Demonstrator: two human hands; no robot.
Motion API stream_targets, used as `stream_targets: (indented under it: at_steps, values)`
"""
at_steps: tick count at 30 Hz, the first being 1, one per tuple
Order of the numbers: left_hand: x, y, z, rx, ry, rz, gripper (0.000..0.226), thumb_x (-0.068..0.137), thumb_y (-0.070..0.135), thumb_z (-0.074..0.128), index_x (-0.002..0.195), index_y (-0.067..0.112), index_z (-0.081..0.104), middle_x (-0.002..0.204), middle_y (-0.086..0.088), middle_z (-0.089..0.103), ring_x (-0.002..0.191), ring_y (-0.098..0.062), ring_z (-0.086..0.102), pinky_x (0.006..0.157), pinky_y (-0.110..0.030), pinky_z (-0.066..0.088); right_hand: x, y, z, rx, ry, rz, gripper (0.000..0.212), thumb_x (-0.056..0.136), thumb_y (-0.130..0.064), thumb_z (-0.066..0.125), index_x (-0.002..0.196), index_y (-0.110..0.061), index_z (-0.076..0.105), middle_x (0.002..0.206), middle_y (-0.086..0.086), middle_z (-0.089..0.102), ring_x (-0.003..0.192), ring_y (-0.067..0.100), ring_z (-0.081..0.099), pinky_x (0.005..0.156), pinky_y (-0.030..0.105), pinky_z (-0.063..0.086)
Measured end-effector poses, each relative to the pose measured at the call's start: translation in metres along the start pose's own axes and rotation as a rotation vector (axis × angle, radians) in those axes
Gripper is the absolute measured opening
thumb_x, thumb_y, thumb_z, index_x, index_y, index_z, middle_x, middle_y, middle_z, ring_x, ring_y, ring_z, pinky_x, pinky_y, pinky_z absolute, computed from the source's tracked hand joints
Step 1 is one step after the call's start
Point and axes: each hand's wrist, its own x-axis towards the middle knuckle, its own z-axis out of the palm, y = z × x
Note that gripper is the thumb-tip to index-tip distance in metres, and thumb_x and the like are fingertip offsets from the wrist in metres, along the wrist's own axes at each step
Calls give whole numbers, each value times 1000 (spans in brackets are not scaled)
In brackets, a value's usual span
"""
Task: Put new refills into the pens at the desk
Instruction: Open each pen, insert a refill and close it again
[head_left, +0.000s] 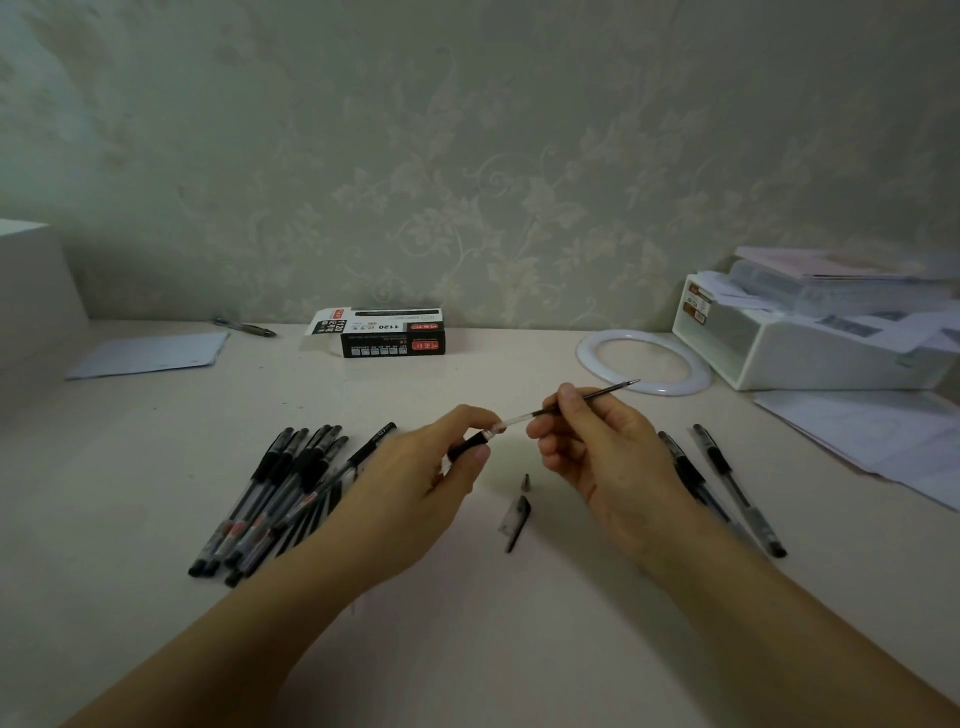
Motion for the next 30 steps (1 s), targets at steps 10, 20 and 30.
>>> stream_targets:
  at_steps: [10,20,30]
  values:
    - [0,1,-1,-64,26,19,21,98,31,45,114,42,51,72,11,59,55,-14,51,57,-30,46,0,-2,-1,57,8,21,25,100,-24,53,88,-7,66,72,7,71,59,10,62,58,19,53]
    - [-1,4,2,-53,-8,42,22,96,36,45,117,38,49,72,12,59,63,-12,58,59,-22,48,-7,1,3,-404,-124,-148,21,96,-30,59,91,-14,71,75,2,73,60,9,61,60,19,52]
    - [1,-3,2,-80,81,5,26,97,29,48,122,31,42,68,11,57,58,-8,55,57,-19,46,-6,11,-8,-1245,-362,-319,44,80,-59,66,117,-35,63,107,-18,50,90,-4,51,73,11,40]
